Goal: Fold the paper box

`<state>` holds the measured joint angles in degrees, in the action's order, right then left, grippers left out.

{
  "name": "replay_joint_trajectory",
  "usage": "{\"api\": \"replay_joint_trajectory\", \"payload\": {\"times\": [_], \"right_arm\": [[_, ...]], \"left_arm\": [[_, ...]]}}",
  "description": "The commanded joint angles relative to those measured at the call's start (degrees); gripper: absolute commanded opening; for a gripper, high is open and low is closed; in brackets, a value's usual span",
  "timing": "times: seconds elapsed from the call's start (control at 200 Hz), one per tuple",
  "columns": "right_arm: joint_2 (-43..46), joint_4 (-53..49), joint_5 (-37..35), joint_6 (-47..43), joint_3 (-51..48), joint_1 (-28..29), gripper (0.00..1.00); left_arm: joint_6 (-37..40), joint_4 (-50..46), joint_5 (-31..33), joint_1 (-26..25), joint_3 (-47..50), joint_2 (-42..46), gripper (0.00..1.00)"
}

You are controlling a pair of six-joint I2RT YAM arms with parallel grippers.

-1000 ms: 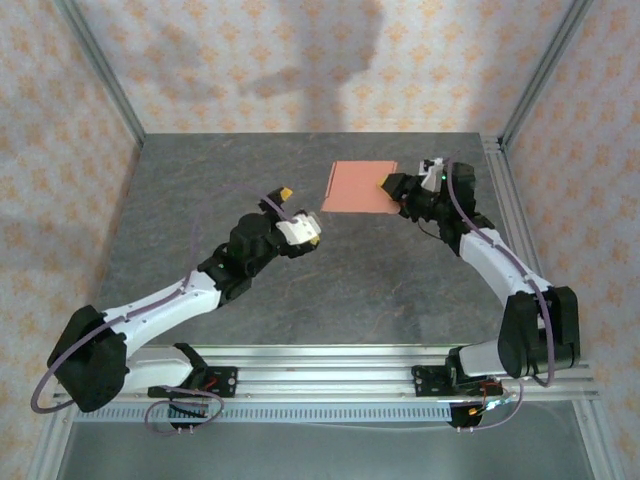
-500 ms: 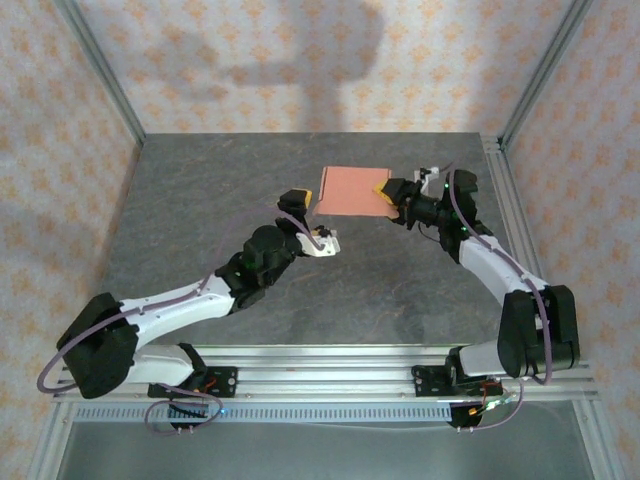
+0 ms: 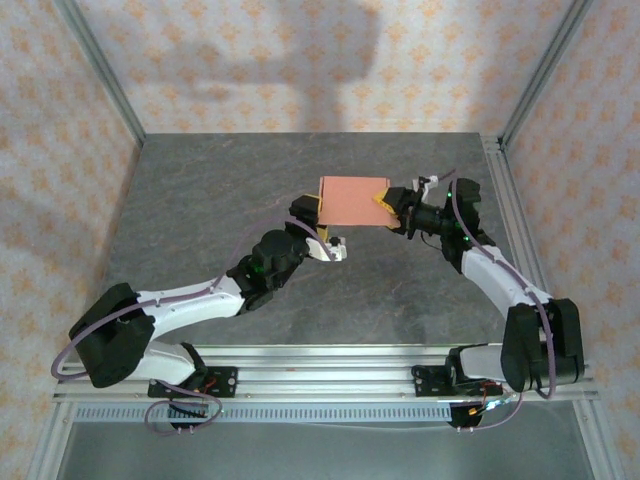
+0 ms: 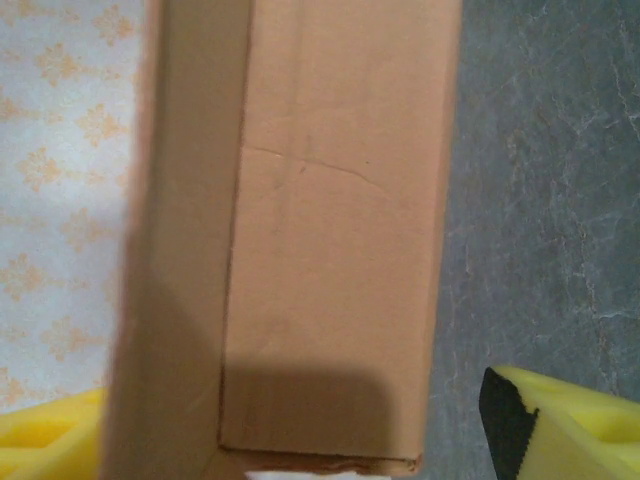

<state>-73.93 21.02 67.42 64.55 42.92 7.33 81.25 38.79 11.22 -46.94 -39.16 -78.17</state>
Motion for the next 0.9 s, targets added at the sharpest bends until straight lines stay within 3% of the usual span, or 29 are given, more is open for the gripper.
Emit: {"api": "replay_joint_trajectory", "payload": {"times": [0.0,0.581,0.891], "right_arm": [[1.5,1.38,1.58,0.53,-0.57,-0.13,0.29],[1.37,2.93,0.8,1.21,-2.13,0.23,0.28],[1.31,3.16,0.62,1.36,-1.92,0.98,0.28]], "left_arm": [[1.08,2.57,1.34,-0.52,-0.46,-0.42,0.77],[-1.46,-1.44,2.51,-0.58,-1.54,-0.04,0.53],[-2.11,-2.13,0.99,-0.6,-1.79,0.28,0.56]]}}
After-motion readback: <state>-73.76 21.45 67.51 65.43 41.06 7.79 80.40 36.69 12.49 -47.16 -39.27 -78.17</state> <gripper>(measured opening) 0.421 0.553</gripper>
